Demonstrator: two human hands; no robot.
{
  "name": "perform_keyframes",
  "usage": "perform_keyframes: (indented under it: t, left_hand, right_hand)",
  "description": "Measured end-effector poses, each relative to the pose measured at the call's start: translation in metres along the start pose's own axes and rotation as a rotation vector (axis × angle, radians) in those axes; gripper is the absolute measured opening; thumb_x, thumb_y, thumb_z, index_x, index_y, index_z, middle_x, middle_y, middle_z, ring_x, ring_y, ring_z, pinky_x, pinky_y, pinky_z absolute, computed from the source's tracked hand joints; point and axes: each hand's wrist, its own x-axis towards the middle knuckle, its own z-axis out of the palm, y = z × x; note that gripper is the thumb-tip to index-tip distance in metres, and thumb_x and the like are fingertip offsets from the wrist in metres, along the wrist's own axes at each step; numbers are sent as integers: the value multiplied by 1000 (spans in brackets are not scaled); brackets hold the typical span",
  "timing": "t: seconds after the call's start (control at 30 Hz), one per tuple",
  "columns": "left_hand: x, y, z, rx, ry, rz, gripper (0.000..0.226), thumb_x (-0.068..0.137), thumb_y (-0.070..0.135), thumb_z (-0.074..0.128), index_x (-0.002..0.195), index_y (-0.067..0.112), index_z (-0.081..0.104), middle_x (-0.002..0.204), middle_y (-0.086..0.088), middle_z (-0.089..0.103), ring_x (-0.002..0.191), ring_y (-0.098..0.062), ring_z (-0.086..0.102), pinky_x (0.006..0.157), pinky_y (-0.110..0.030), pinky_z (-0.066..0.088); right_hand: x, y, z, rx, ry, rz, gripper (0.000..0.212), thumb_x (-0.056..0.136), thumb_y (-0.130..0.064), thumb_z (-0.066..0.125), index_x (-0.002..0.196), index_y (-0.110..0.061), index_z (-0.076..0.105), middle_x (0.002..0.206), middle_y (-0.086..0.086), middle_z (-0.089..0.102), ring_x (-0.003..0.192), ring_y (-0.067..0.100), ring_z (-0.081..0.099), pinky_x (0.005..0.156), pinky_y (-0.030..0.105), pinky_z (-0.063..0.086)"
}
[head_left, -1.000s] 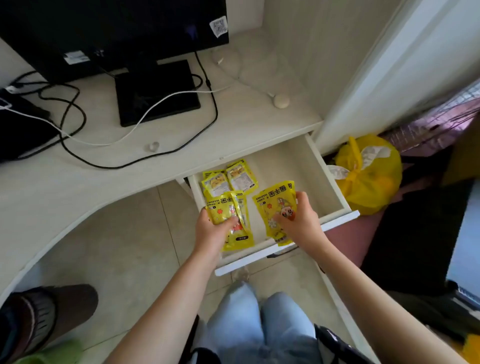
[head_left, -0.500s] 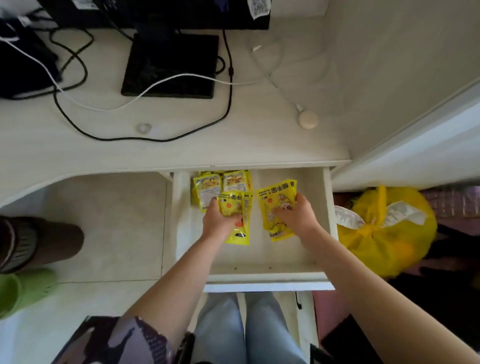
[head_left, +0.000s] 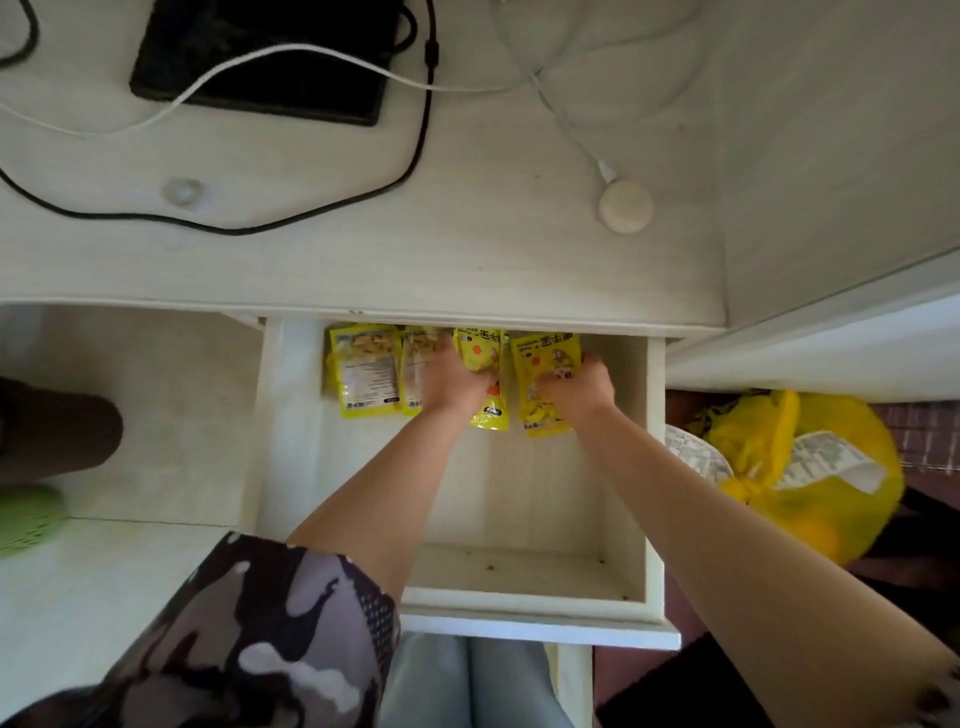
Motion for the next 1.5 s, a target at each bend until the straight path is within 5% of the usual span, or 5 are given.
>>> perform_keyframes:
  t: [0.23,0.67,0.77,0.97,1.5]
  left_hand:
    - [1,6,17,-49,1,10,71,77,23,77,136,11,39,128,-13,59,118,-32,54,92,-35,44]
    - [-41,7,-34,165,-57,139,52,88,16,63,137,14,45,125,-13,61,99,-23,62,80,-25,43]
    - [-57,-1,-52,110,-35,122,44,87,16,62,130,15,52,117,-8,64,106,-24,61,82,-25,45]
    - [-93,-28,-104,117,54,160,33,88,15,57,122,15,58,103,-2,67,100,-20,63,85,-33,51]
    - [-170,-211,-284,26,380,34,27,90,19,50,116,21,57,102,2,65,96,-15,62,79,-33,53]
  right_hand:
    - [20,4,-3,-31,-9,4,33,79,-8,67,111,-6,62,97,10,67,90,29,66,69,30,51]
    - [-42,0,-30,-239,-75,-138,52,91,-15,56,139,-8,35,126,15,56,84,21,52,52,23,40]
    - [-69,-6,-30,-276,-87,-215,51,93,-15,51,141,-12,35,133,13,52,82,19,55,56,25,45]
    - [-122,-28,-9,-417,-117,-374,43,92,-15,51,134,-10,47,129,10,58,117,29,54,88,30,44]
    - [-289,-73,199,-666,-369,-750,31,92,-13,50,123,-10,51,118,8,60,111,24,55,91,32,46]
